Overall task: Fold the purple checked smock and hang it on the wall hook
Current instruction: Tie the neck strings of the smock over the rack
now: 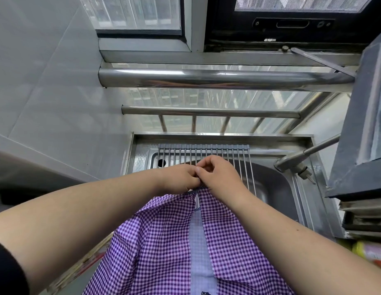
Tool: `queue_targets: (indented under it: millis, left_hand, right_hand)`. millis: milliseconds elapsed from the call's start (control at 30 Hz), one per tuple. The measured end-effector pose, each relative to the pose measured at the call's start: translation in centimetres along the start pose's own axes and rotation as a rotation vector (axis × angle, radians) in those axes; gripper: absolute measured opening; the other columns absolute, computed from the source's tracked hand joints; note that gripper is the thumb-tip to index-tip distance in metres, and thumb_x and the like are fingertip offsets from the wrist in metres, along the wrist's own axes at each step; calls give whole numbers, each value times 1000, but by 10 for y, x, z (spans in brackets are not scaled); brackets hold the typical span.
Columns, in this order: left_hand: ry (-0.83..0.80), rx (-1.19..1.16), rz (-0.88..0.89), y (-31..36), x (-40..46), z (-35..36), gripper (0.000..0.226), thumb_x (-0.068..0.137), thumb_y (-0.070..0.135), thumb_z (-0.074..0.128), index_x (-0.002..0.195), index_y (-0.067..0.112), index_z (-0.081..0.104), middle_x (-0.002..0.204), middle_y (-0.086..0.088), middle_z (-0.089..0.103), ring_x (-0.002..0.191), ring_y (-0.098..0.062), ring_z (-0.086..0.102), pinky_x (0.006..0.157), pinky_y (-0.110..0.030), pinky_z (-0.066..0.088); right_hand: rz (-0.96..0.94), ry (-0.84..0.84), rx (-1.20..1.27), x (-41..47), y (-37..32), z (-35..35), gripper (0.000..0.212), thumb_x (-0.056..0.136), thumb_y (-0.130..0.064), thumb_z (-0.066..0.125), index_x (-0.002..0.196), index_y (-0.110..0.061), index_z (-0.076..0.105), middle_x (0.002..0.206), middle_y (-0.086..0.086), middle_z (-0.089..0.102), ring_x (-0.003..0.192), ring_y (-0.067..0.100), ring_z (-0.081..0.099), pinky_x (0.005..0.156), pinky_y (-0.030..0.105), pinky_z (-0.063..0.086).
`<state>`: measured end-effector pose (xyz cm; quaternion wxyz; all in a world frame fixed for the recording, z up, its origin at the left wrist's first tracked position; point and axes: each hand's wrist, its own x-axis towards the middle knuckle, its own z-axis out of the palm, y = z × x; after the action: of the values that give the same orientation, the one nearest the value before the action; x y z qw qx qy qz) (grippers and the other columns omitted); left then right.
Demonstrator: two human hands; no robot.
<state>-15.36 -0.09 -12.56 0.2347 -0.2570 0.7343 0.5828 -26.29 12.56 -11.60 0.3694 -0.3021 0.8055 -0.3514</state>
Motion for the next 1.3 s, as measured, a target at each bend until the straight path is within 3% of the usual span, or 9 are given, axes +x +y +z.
queue_targets:
  millis: [67, 167, 367, 500, 600, 867, 1033, 1200, 1300]
  left_hand:
    - [-3, -49, -14, 1, -2, -1, 17, 101, 13, 54, 91, 15, 67, 81, 7, 65, 67, -3, 55, 68, -21, 44]
    - [3, -189, -68, -6, -4, -3, 20, 100, 9, 52, 82, 18, 54, 68, 6, 50, 59, -9, 42, 58, -25, 34]
    - [-1, -367, -172, -15, -7, -4, 19, 95, 6, 45, 84, 11, 60, 69, -2, 50, 58, -15, 48, 59, -29, 37]
    - [-16, -420, -200, -18, -9, -3, 23, 97, 9, 40, 84, 11, 59, 70, -2, 50, 59, -14, 49, 61, -30, 38]
    - [4, -450, -197, -17, -10, -5, 23, 98, 9, 40, 87, 10, 60, 72, -2, 52, 59, -14, 52, 61, -30, 39]
    - [171, -273, -108, -15, -17, -7, 24, 105, 18, 57, 108, -1, 72, 82, -1, 64, 68, -9, 57, 65, -26, 47]
    - [311, -55, -59, -16, -19, -6, 22, 99, 37, 69, 93, 18, 79, 86, 3, 78, 75, -8, 64, 71, -30, 54]
    - [426, -17, -51, -20, -15, -7, 24, 95, 38, 73, 87, 15, 75, 83, -6, 78, 71, -16, 65, 77, -47, 59]
    - [433, -115, -58, -20, -15, -7, 29, 94, 33, 75, 92, 4, 70, 83, -12, 77, 71, -18, 68, 76, -45, 59]
  right_hand:
    - [-60, -50, -32, -2, -2, -1, 9, 96, -25, 69, 98, -33, 65, 94, -13, 68, 84, 3, 62, 78, 24, 53]
    - [-142, -149, -97, -7, 1, -6, 22, 91, -15, 66, 96, -35, 59, 90, -7, 68, 77, 11, 61, 75, 34, 55]
    - [-237, -219, -341, -9, -1, -8, 18, 96, -30, 72, 109, -40, 65, 99, -19, 65, 91, -1, 60, 82, 25, 53]
    - [-280, -198, -427, -6, -2, -7, 4, 98, -36, 71, 102, -35, 71, 96, -19, 59, 86, -3, 54, 77, 22, 44]
    - [-289, -166, -441, -7, 0, -8, 6, 99, -37, 69, 95, -33, 68, 94, -17, 57, 83, -2, 53, 70, 20, 39]
    - [-64, -88, -223, -1, 8, 3, 11, 99, -38, 68, 91, -33, 62, 86, -7, 67, 77, 11, 62, 68, 31, 52]
    - [58, -131, -89, 4, 12, 14, 10, 104, -31, 58, 97, -25, 60, 70, -8, 58, 62, 10, 50, 62, 32, 44]
    - [110, -114, 126, 2, 13, 19, 8, 101, -24, 63, 105, -26, 56, 61, -5, 59, 51, 6, 47, 58, 31, 43]
    - [8, -123, 57, -4, 15, 19, 27, 94, -27, 72, 110, -37, 53, 81, -3, 74, 66, 6, 63, 70, 34, 58]
